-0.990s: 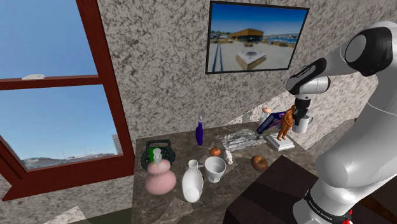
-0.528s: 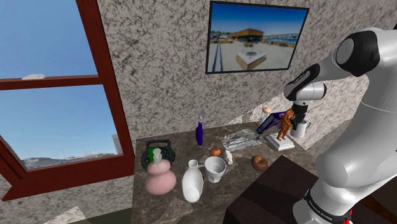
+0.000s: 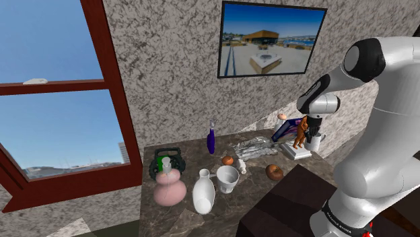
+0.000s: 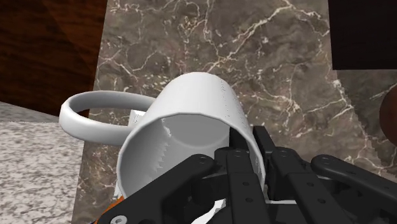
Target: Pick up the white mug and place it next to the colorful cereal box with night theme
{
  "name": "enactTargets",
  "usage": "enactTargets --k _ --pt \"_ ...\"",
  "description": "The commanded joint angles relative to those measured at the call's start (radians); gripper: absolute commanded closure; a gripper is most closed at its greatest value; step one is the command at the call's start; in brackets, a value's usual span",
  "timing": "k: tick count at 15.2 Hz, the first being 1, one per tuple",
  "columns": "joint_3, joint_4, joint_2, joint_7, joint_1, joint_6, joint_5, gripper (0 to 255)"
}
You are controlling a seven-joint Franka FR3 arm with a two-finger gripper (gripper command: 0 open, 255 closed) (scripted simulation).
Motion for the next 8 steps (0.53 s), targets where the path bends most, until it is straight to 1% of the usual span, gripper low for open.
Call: enactTargets --k 1,8 --pt "0.005 -0.003 0.023 -0.007 -0.005 0.025 0.012 255" --pt "0.033 0.000 0.116 -0.033 -0.026 0.110 0.061 255"
